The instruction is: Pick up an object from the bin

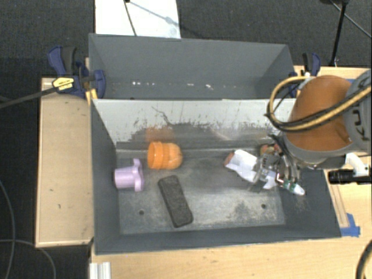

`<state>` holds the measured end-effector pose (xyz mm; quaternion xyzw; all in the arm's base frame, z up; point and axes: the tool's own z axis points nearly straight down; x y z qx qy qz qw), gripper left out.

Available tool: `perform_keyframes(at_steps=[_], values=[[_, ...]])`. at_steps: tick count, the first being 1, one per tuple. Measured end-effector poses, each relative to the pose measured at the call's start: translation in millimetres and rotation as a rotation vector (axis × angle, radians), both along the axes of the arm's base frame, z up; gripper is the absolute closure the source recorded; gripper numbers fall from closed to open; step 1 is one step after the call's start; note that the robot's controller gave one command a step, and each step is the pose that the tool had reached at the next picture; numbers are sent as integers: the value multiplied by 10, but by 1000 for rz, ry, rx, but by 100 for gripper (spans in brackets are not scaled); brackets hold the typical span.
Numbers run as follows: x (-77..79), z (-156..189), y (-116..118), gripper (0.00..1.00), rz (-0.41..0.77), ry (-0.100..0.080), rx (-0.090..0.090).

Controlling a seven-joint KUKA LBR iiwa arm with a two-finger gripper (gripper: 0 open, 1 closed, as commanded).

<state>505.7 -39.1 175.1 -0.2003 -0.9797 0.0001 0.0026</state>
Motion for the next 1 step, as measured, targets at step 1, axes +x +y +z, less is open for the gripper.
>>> perform_keyframes(at_steps=[1], values=[[-244, 1502, -96, 100, 5, -8, -1]])
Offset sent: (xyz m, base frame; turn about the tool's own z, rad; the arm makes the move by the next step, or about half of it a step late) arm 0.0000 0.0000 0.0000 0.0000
